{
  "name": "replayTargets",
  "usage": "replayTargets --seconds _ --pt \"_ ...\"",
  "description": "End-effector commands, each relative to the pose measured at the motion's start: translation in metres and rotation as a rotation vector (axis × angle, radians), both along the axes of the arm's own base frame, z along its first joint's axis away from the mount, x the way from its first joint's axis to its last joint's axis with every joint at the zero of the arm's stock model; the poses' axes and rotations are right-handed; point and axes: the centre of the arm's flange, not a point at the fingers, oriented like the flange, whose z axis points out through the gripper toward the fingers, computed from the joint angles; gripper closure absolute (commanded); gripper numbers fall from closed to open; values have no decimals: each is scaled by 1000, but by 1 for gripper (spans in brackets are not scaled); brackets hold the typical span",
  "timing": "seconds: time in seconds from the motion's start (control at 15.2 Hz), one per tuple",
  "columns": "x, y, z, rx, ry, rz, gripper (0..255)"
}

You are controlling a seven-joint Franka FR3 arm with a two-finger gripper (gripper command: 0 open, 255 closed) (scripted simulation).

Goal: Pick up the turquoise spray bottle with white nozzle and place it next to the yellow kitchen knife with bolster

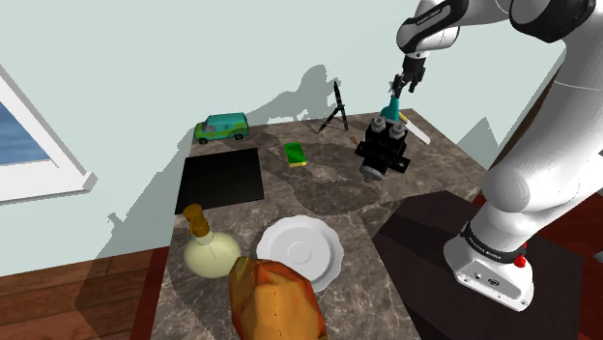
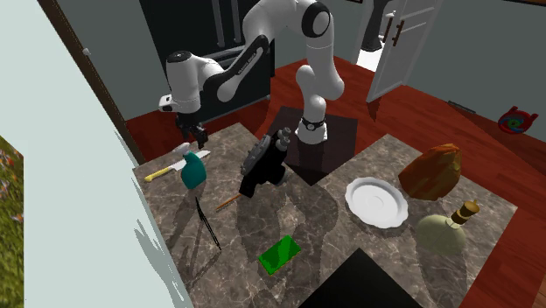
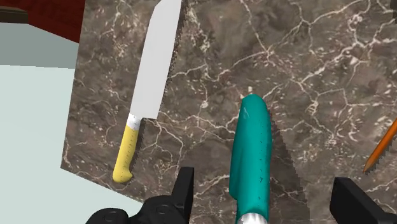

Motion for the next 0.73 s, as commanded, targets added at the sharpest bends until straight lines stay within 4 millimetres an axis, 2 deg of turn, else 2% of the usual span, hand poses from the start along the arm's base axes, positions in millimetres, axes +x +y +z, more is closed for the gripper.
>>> replayTargets --seconds 0.0,0.13,0.4,0.66 --pt "0 0 0 0 0 0 0" --pt "0 0 0 0 0 0 0" --pt "-2 5 50 0 0 0 0" --pt "-2 5 50 0 0 0 0"
